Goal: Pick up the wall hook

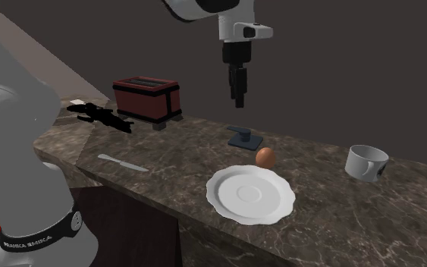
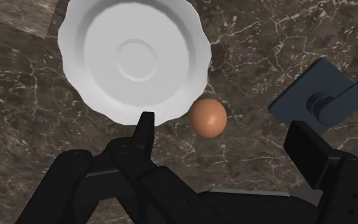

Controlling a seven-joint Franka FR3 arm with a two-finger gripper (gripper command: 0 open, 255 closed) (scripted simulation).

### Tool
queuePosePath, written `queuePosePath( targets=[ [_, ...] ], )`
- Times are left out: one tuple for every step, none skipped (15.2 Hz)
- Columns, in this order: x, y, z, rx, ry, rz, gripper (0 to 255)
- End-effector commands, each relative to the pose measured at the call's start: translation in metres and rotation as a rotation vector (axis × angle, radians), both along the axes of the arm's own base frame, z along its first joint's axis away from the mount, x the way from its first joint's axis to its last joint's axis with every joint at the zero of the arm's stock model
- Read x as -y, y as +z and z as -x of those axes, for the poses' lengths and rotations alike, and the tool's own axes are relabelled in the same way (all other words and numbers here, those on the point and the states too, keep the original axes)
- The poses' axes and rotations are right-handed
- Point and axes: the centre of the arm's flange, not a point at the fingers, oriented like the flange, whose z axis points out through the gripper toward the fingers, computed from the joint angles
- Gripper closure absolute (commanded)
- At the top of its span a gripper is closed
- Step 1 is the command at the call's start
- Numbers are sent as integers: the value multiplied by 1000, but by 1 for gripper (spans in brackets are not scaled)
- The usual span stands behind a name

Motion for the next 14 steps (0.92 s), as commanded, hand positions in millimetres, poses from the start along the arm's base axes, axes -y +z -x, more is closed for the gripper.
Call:
queuePosePath(
  targets=[
    [-18,-17,-10,-3,-1,-5,0],
    [-28,-24,-15,-5,-1,-7,0],
    [-37,-32,-20,-6,-2,-8,0],
    [-47,-39,-25,-8,-2,-10,0],
    [-56,-47,-29,-9,-2,-11,0],
    [-66,-55,-34,-11,-2,-13,0],
    [-75,-62,-39,-13,-2,-14,0],
    [-85,-70,-44,-14,-2,-16,0],
    [-95,-77,-48,-16,-2,-18,0],
    [-104,-85,-53,-17,-2,-19,0],
    [-114,-92,-58,-19,-2,-21,0],
    [-123,-100,-62,-20,-2,-22,0],
    [-133,-108,-67,-22,-3,-24,0],
    [-143,-115,-72,-24,-3,-26,0]
  ],
)
